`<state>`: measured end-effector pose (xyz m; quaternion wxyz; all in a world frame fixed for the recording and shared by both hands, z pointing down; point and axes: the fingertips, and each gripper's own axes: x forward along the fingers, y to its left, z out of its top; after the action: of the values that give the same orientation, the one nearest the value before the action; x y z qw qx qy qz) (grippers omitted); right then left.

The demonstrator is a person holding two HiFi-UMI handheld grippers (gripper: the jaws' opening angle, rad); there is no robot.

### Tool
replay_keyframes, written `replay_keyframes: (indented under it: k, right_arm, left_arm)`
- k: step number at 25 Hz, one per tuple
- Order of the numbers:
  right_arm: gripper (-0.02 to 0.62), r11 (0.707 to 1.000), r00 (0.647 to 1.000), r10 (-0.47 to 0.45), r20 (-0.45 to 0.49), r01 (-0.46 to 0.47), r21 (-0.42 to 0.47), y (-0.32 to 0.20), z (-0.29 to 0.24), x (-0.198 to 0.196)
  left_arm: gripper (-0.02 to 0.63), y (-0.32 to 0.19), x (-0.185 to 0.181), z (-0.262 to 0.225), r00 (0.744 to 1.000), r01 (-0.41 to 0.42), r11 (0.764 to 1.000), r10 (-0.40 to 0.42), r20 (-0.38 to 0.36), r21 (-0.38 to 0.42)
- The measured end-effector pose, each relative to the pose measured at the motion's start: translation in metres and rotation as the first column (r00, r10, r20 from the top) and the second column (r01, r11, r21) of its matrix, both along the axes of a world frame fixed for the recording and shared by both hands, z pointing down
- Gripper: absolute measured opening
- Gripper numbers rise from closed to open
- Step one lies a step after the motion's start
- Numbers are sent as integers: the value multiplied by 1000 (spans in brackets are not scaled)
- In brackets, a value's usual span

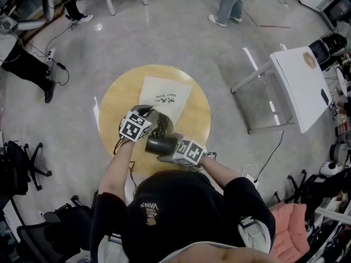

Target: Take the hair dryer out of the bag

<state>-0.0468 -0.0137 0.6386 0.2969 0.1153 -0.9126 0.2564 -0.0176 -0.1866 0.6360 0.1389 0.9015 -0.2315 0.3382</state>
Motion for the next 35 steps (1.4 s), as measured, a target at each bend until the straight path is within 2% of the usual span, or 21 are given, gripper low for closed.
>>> replay_keyframes:
  k: [17, 35]
  right_arm:
    - [350, 993, 988, 118, 97, -118, -1, 32, -34, -18]
    - [350, 976, 954, 217, 208, -219, -16, 58, -67, -36]
  left_arm:
    - [26, 13, 1, 7, 998, -63, 998, 63, -19, 0]
    - [49, 26, -8, 8, 995, -58, 998, 56, -81, -19]
